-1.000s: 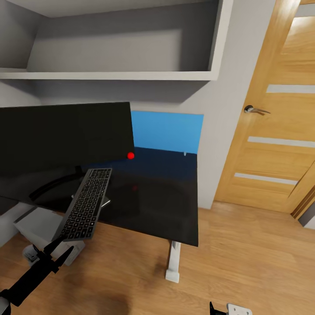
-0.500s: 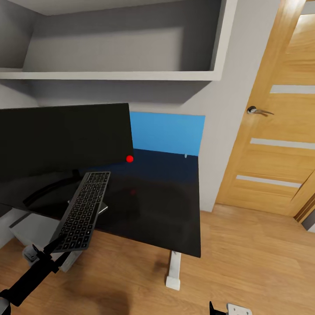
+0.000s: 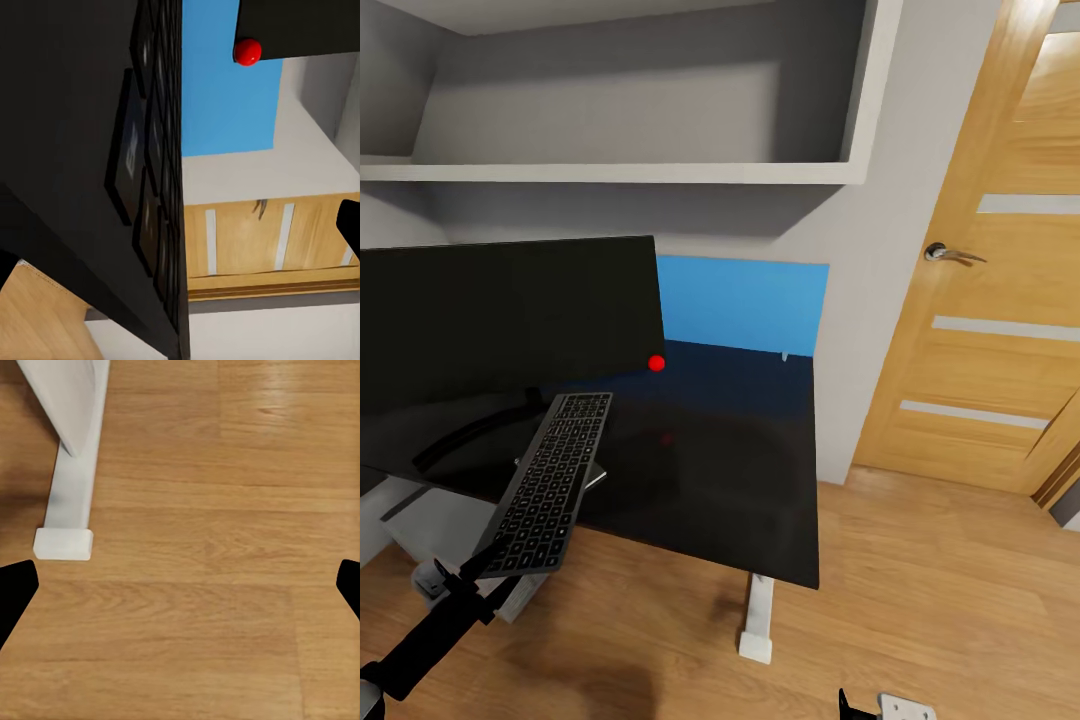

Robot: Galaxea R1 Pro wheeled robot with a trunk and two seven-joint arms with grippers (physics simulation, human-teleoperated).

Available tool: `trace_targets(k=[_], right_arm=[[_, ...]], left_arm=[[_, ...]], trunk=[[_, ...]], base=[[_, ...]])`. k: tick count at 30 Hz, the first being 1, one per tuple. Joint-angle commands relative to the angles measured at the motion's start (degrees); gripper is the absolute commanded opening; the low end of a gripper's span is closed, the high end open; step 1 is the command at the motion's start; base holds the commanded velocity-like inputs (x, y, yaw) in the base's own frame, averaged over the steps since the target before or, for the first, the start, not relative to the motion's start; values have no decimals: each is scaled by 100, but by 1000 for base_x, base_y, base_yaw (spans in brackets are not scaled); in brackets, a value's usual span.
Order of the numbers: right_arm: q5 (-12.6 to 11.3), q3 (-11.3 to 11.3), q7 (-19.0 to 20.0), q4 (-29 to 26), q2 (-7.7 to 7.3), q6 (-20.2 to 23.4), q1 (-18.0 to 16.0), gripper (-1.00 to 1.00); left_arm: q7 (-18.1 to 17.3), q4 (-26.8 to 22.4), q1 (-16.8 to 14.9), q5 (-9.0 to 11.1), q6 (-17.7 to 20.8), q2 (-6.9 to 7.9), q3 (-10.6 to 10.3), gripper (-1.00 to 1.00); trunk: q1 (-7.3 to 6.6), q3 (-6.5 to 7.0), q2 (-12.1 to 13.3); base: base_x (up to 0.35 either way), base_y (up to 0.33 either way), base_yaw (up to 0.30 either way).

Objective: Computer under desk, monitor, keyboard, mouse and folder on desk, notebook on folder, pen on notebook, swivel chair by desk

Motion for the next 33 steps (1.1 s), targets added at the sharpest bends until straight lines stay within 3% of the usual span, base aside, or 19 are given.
trace_targets(k=[1, 16, 17, 33], right_arm=[[-2, -5, -7, 9, 0, -22, -5, 100], [-2, -5, -7, 9, 0, -22, -5, 100], [-2, -5, -7, 9, 0, -22, -5, 100], [-2, -5, -7, 9, 6, -22, -5, 100]], left_arm=[[-1, 3, -3, 34, 39, 0, -1, 100], [-1, 9, -3, 34, 28, -3, -1, 100], [-1, 9, -3, 34, 27, -3, -1, -100], [-1, 2, -3, 18, 39, -3, -2, -100]], trunk=[[-1, -5, -2], [-1, -5, -2], [-1, -5, -2], [-1, -5, -2]], base=[[0, 0, 0], [0, 0, 0], [0, 0, 0], [0, 0, 0]])
